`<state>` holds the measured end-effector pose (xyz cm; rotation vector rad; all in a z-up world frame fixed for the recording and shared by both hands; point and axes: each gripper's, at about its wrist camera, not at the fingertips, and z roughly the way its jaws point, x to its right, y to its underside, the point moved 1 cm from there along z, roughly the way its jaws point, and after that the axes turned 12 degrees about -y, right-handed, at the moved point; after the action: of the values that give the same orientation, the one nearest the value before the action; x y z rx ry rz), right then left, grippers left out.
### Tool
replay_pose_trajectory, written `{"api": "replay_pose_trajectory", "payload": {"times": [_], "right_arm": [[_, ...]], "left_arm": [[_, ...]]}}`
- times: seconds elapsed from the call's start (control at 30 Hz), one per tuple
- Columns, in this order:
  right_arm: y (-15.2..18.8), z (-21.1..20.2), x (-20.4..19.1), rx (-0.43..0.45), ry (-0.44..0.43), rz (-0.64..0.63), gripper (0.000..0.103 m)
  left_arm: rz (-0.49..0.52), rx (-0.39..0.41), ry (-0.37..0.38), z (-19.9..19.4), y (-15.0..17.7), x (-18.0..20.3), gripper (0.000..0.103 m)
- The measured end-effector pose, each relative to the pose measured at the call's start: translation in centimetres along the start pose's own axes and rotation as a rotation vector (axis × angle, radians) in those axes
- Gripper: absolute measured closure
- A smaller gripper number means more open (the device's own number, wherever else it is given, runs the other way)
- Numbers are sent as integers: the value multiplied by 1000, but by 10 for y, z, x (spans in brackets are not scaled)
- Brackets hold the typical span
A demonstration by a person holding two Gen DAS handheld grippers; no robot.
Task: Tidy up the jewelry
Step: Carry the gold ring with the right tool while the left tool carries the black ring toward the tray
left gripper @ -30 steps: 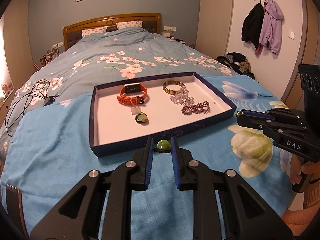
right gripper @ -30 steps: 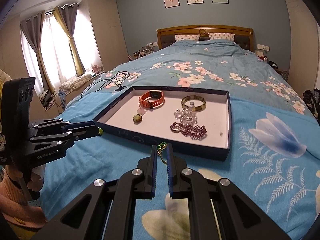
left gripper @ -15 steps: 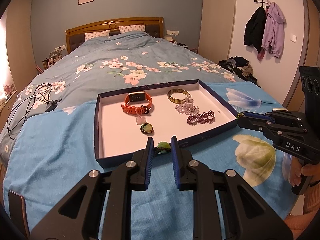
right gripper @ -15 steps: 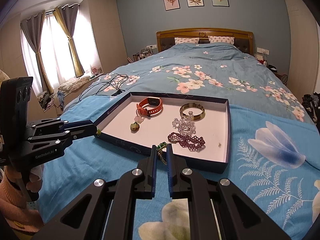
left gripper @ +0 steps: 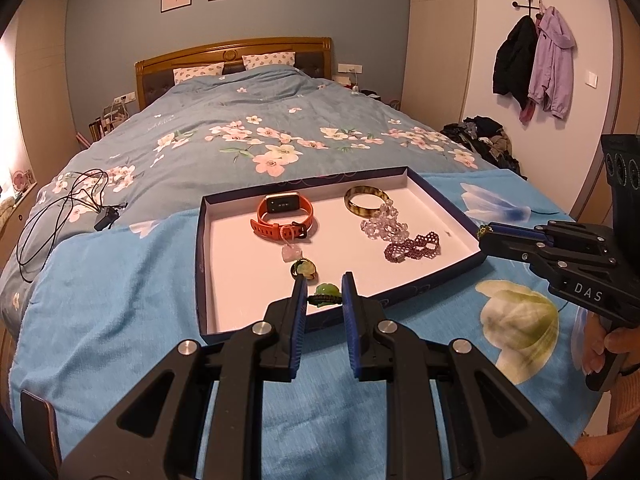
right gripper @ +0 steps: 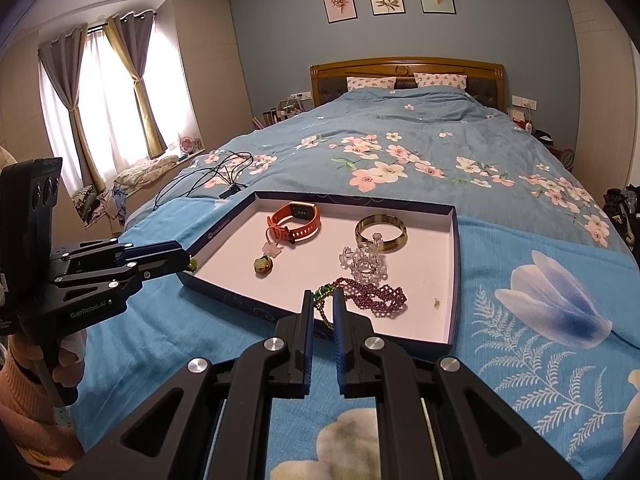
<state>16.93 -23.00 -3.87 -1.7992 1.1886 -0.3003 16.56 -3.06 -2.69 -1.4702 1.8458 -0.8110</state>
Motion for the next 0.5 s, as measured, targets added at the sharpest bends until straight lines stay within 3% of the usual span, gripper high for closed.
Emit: {"api": "replay_pose_trajectory", "payload": {"times": [0.5], "right_arm": [[-12,9,7,-6,12,-10,95]], "left_arm": [[-1,-4,-10,11,-7,-2,85]]}}
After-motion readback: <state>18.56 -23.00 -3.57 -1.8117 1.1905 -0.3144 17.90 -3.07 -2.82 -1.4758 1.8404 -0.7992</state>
